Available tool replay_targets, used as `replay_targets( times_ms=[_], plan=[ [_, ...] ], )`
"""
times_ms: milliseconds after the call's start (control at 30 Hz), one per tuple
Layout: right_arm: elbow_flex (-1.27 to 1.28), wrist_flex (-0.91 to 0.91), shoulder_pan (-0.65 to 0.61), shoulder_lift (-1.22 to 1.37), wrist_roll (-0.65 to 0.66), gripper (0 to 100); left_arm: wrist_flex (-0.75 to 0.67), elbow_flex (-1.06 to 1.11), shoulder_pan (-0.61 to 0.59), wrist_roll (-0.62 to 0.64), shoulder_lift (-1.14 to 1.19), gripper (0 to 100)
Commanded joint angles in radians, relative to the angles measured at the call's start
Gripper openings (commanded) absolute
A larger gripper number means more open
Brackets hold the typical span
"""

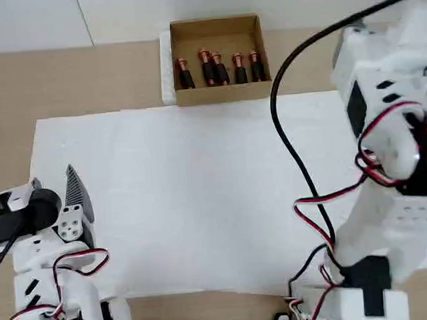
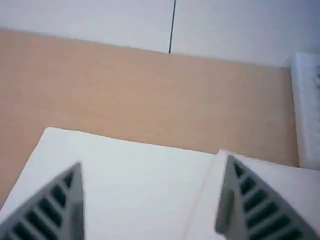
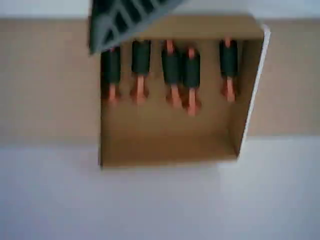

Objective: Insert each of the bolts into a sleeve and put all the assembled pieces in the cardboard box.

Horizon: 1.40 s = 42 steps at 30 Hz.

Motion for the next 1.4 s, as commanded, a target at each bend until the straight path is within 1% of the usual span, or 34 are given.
replay_targets(
  times_ms=[0, 167, 300, 433, 700, 800, 900, 1000, 1167, 1367],
  plan=[
    [0.325, -0.002, 0.008, -0.134, 0.011, 19.9, -0.031, 0.019, -0.005, 0.002, -0.006, 18],
    [0.678, -0.033, 0.008, -0.343, 0.011, 19.9, -0.034, 0.077, -0.005, 0.002, -0.006, 18],
    [0.901, -0.125, 0.008, -0.533, 0.011, 19.9, -0.034, 0.130, -0.005, 0.002, -0.006, 18],
    [1.154, -0.278, 0.008, -0.751, 0.011, 19.9, -0.034, 0.168, -0.003, 0.003, -0.006, 18],
    [1.812, -0.671, 0.010, -1.244, 0.011, 19.9, -0.035, 0.228, -0.003, 0.003, -0.005, 18],
    [1.995, -0.768, 0.010, -1.425, 0.012, 19.9, -0.035, 0.251, -0.002, 0.003, -0.005, 18],
    [2.124, -0.816, 0.010, -1.581, 0.014, 19.9, -0.037, 0.265, -0.002, 0.003, -0.005, 18],
    [2.202, -0.822, 0.010, -1.695, 0.014, 19.9, -0.060, 0.274, -0.002, 0.003, -0.005, 18],
    [2.245, -0.820, 0.010, -1.679, 0.012, 19.9, -0.149, 0.355, -0.002, 0.003, -0.005, 18],
    [2.364, -0.822, 0.010, -1.690, 0.012, 19.9, -0.169, 0.455, -0.002, 0.003, -0.005, 18]
  ],
)
